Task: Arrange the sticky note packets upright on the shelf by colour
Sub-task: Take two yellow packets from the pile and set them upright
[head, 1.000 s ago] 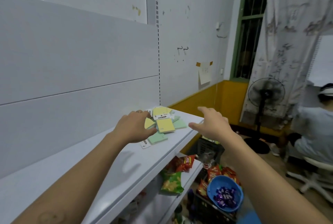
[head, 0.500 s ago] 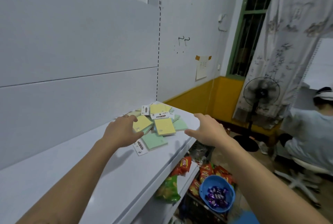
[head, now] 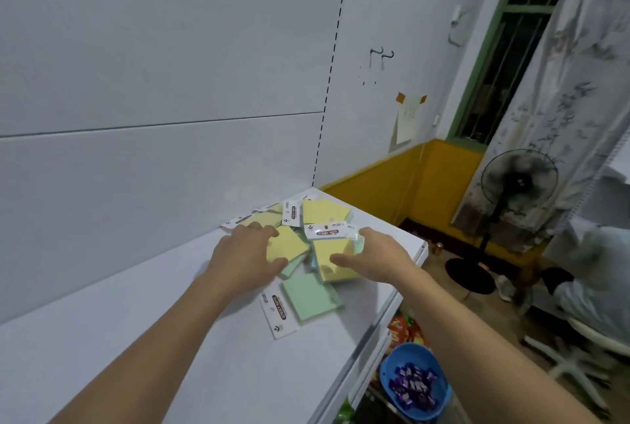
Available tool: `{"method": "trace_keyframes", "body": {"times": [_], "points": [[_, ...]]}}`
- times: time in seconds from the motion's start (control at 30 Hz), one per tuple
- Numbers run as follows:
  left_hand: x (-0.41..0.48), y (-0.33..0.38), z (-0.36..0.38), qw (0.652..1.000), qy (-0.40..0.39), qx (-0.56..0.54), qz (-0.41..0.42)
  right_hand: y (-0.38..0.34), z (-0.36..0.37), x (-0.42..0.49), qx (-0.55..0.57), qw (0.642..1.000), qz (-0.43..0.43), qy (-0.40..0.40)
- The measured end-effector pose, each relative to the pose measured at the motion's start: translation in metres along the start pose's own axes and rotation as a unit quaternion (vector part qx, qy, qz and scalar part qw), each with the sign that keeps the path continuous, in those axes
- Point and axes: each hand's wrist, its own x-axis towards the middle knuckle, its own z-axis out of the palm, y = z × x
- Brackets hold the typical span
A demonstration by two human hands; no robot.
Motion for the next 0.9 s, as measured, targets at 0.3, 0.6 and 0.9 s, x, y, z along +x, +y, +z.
{"method": "trace_keyframes", "body": {"times": [0.3, 0.6, 0.9], "points": [[0.016, 0.021, 0.028, 0.996, -0.004, 0.037, -0.080, 0.015, 0.017, 0.044, 0.011, 0.999, -0.027, -0.031], [0.007, 0.061, 0.040, 0.976, 0.021, -0.006, -0.217, 0.054, 0.014, 0.071, 0.189, 0.967, -0.148, -0.089], [-0.012, 0.078, 0.042, 0.943, 0.117, -0.131, -0.284, 0.063, 0.018, 0.083, 0.383, 0.894, -0.230, -0.017]]}}
